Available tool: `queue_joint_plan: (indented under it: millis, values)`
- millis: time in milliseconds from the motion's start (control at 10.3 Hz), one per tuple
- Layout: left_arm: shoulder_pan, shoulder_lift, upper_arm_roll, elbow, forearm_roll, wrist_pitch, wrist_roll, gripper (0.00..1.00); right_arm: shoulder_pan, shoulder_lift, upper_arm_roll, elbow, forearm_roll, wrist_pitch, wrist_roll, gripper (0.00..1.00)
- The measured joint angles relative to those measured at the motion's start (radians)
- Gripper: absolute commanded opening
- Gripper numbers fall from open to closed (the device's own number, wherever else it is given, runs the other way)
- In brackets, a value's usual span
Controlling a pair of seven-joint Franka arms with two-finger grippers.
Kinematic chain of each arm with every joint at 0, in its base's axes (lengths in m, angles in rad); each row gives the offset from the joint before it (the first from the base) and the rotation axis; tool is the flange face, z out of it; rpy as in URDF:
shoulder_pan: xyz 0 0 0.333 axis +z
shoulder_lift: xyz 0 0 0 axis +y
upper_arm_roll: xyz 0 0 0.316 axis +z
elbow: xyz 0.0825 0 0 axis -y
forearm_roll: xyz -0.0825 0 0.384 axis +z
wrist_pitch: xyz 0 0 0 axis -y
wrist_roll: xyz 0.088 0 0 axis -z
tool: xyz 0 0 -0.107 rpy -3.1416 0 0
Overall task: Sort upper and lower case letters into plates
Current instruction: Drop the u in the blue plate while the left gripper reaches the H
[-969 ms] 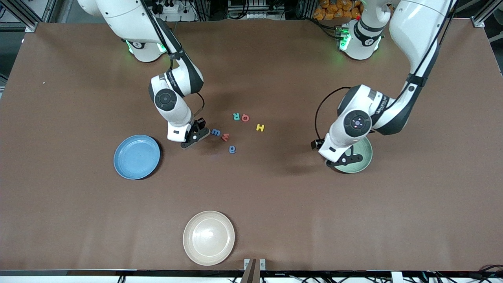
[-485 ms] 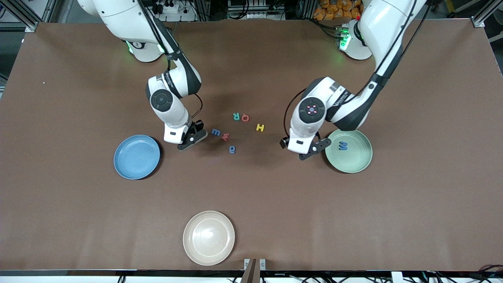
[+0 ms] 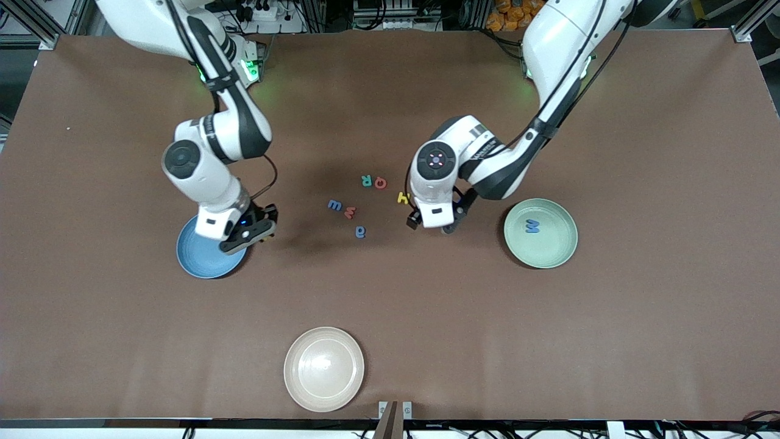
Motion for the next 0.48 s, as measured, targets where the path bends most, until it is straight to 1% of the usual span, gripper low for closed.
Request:
queue_joint_plan:
  millis: [194,388,485]
  values:
    - [-0.021,0.032,0.002,0.024,0.000,0.030,-0.117,1.00,-0.091,0.003,-0.003,0.022,0.000,-0.004,-0.135,0.00]
    - [-0.021,0.057,0.004,0.026,0.000,0.111,-0.213,1.00,-0.141,0.010,-0.003,0.031,-0.011,-0.005,-0.205,0.00]
    - [-0.025,0.067,0.004,0.027,0.000,0.121,-0.232,1.00,-0.154,0.013,-0.003,0.035,-0.023,-0.005,-0.221,0.00]
